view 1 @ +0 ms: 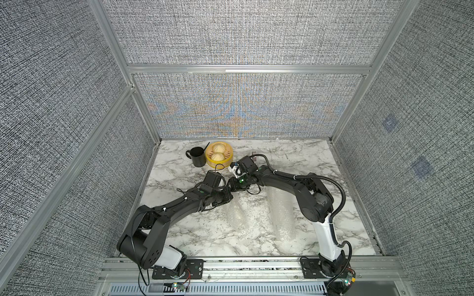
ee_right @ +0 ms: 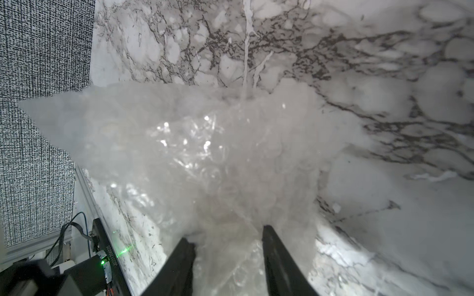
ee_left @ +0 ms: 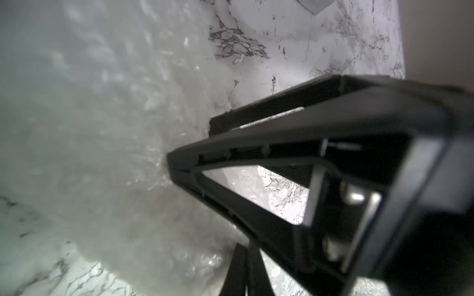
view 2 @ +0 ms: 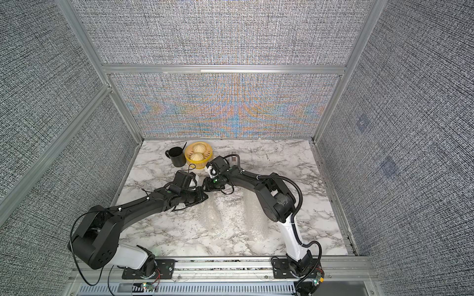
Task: Wrap vases in bubble wrap
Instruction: Wrap the vase in bubble wrap.
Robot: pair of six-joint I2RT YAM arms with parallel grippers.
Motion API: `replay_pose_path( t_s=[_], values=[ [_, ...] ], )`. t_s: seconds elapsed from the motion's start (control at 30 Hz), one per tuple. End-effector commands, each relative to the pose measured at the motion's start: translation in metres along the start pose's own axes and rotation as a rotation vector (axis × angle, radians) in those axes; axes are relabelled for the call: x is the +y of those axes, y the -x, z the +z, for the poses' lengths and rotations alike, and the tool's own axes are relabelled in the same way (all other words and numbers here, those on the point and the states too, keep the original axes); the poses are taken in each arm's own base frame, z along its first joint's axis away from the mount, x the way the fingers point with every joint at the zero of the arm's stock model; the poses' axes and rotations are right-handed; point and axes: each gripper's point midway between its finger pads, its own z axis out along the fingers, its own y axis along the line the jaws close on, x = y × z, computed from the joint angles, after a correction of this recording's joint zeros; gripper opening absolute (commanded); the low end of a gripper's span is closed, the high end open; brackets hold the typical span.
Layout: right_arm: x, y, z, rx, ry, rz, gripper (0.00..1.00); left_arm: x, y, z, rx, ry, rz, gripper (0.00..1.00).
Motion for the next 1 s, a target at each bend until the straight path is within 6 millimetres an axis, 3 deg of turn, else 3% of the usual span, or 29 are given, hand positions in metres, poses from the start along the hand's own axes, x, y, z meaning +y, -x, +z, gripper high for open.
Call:
replay_pose_path(
  t_s=[0.0,0.23,0.63,0.8,0.97],
  values=[
    [-0.011,-0.006,0.004,0.016,-0.047,-0.004,0.36,0.008,-0.006,-0.002,0.02,0.037,-0.014,0.0],
    [-0.02,-0.011,0.006,0.018,-0.074,-0.001,0.28,0.004,-0.005,-0.008,0.012,0.028,-0.016,0.05],
    [-0.025,-0.014,0.003,0.004,-0.11,-0.002,0.22,-0.008,-0.001,-0.034,-0.04,0.0,-0.019,0.33],
    [-0.023,-0.015,0.001,-0.003,-0.111,-0.006,0.21,0.007,0.002,-0.053,-0.122,0.058,-0.099,0.41],
    [-0.018,-0.012,-0.001,-0.015,-0.109,-0.015,0.21,0.021,0.009,-0.046,-0.158,0.104,-0.168,0.5]
  ],
)
